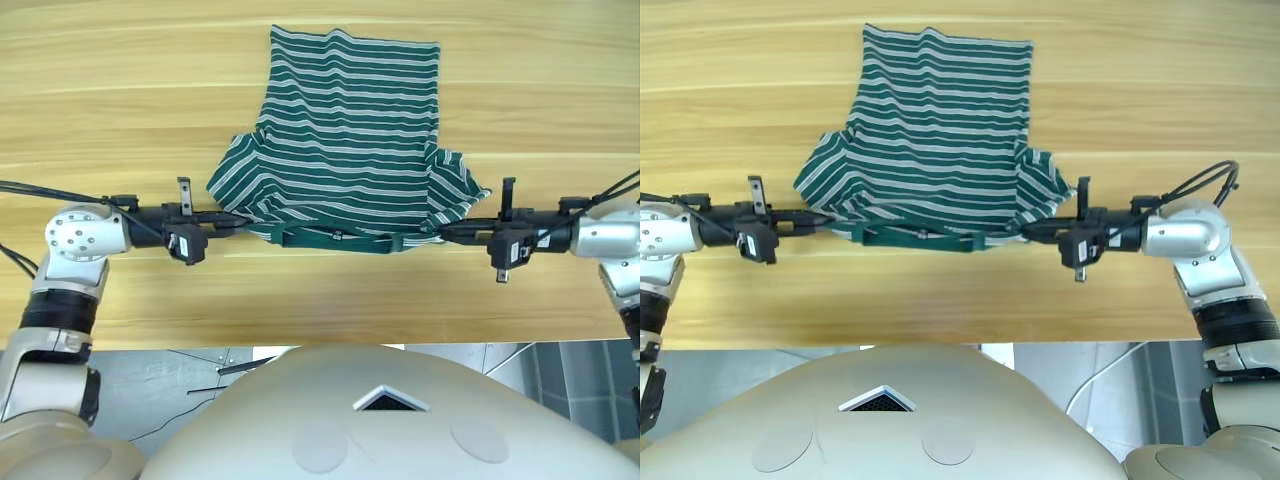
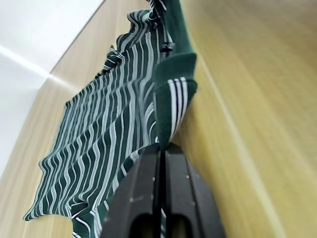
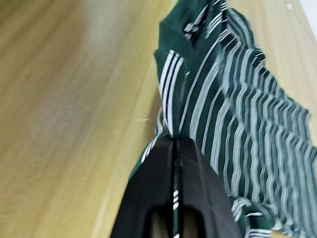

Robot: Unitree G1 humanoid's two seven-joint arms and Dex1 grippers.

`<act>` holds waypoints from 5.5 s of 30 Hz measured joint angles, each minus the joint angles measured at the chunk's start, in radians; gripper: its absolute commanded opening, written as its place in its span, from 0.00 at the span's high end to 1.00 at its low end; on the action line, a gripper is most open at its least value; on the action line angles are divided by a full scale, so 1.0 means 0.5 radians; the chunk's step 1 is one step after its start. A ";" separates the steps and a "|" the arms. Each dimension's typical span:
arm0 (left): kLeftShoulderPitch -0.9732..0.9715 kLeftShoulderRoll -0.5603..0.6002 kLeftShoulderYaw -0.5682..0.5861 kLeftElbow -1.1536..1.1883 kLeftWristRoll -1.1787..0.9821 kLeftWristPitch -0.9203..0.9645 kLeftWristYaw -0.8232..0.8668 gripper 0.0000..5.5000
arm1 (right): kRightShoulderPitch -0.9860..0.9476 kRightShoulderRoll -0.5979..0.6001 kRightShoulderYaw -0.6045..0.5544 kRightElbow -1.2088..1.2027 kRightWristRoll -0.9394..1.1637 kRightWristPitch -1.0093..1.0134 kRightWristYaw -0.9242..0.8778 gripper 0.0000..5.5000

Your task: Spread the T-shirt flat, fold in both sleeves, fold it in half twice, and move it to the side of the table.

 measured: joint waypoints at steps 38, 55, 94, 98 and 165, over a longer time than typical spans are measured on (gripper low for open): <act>0.412 0.478 -0.127 -0.633 -0.282 0.163 -0.032 0.56 | 0.529 -0.191 -0.108 -0.627 0.352 0.197 0.217 0.47; -0.251 0.023 -0.005 0.170 -0.006 0.109 0.124 0.86 | 0.037 0.064 -0.267 0.032 -0.259 0.311 -0.220 0.80; -0.472 -0.173 -0.304 0.707 0.672 -0.091 0.613 1.00 | -0.049 -0.046 -0.272 0.568 -0.392 0.066 -0.359 1.00; -0.396 -0.186 -0.358 0.604 0.483 -0.087 0.489 1.00 | -0.085 -0.034 -0.276 0.550 -0.383 0.068 -0.359 1.00; -0.111 0.231 -0.190 0.325 1.274 0.089 1.452 0.99 | -0.135 0.146 -0.236 0.685 -0.360 -0.016 -0.350 1.00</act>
